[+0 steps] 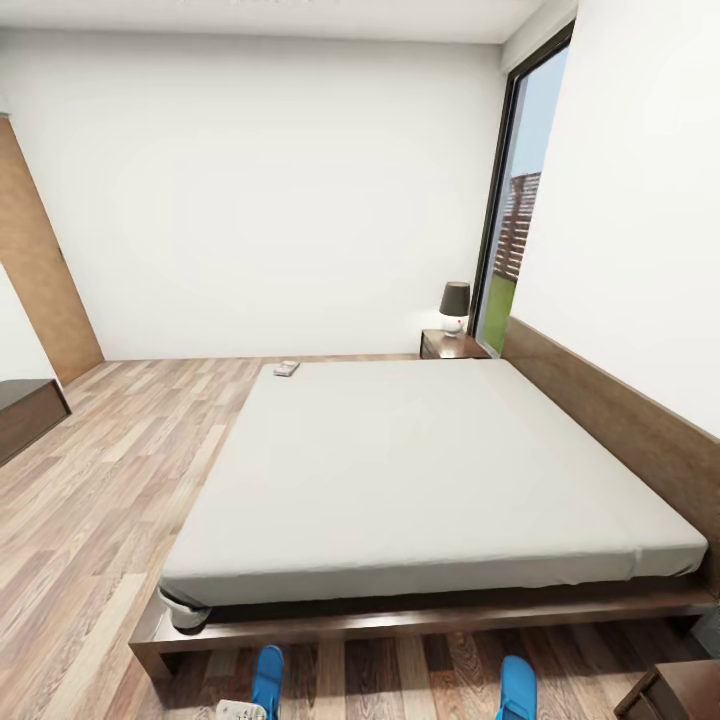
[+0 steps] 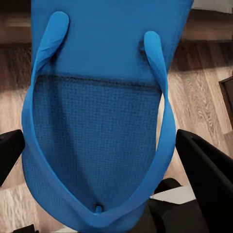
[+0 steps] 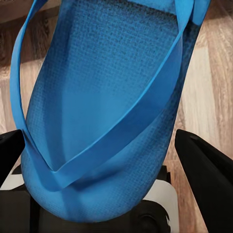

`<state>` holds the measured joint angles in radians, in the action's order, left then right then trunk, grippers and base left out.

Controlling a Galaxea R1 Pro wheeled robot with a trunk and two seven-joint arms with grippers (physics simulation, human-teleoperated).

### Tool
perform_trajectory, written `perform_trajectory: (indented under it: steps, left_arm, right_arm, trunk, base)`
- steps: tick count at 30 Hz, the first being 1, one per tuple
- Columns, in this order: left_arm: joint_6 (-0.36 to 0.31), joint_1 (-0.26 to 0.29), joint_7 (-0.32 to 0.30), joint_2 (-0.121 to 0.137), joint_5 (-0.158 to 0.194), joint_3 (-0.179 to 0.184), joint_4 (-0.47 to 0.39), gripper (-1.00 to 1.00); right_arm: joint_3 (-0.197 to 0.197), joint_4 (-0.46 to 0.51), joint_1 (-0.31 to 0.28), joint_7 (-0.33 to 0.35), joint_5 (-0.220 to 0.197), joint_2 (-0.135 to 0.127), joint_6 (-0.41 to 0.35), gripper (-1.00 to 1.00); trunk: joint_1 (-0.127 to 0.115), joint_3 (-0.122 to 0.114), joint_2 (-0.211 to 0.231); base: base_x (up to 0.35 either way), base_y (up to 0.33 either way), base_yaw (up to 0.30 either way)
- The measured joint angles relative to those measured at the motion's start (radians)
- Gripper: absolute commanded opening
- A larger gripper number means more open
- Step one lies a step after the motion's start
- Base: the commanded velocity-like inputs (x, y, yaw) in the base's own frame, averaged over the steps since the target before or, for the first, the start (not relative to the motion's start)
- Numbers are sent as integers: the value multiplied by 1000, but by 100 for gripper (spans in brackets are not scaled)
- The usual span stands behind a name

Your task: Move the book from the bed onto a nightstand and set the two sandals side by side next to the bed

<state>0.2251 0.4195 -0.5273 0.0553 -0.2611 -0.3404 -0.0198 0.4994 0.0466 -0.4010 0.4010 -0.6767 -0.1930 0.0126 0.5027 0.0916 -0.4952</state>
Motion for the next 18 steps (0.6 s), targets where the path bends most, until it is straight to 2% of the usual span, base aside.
perform_trajectory:
  steps: [2,5,6,7,8,9,11,12,14,18]
  left_arm:
    - [-1,0,1,17,29,-16,-1,-100]
    - [-7,0,-1,43,102,-34,-9,-100]
    - [-20,2,-1,55,139,-41,-23,-100]
    - [-31,2,-1,60,148,-34,-29,-100]
    - [-94,6,-1,73,173,-39,-51,-100]
    - [-162,9,-1,79,183,-37,-74,-100]
    - [-303,13,5,85,194,-35,-154,-100]
    - [-404,15,13,85,198,-34,-230,-100]
    - [-528,15,31,88,198,-31,-318,-100]
    - [-570,15,38,91,197,-28,-353,-100]
  right_arm:
    - [0,0,0,1,-2,0,0,-100]
    - [0,1,0,3,-3,-1,0,-100]
    - [0,1,0,4,-3,-1,0,-100]
    - [0,1,0,4,-3,-1,0,-100]
    - [0,1,0,5,-3,-2,0,-100]
    - [-1,1,0,6,-3,-4,0,-100]
    - [0,1,0,7,-4,-8,0,-100]
    - [0,1,0,8,-4,-9,-1,-100]
    - [0,1,0,9,-4,-10,-2,-100]
    - [0,1,0,9,-4,-11,-3,-100]
  trunk:
    - [0,0,0]
    - [0,0,0]
    - [0,0,0]
    - [0,0,0]
    - [0,0,0]
    - [0,0,0]
    - [0,0,0]
    - [0,0,0]
    - [0,0,0]
    - [0,0,0]
  base:
    - [0,0,0]
    - [0,0,0]
    - [0,0,0]
    - [0,0,0]
    - [0,0,0]
    - [0,0,0]
    - [0,0,0]
    - [0,0,0]
    - [0,0,0]
    - [0,0,0]
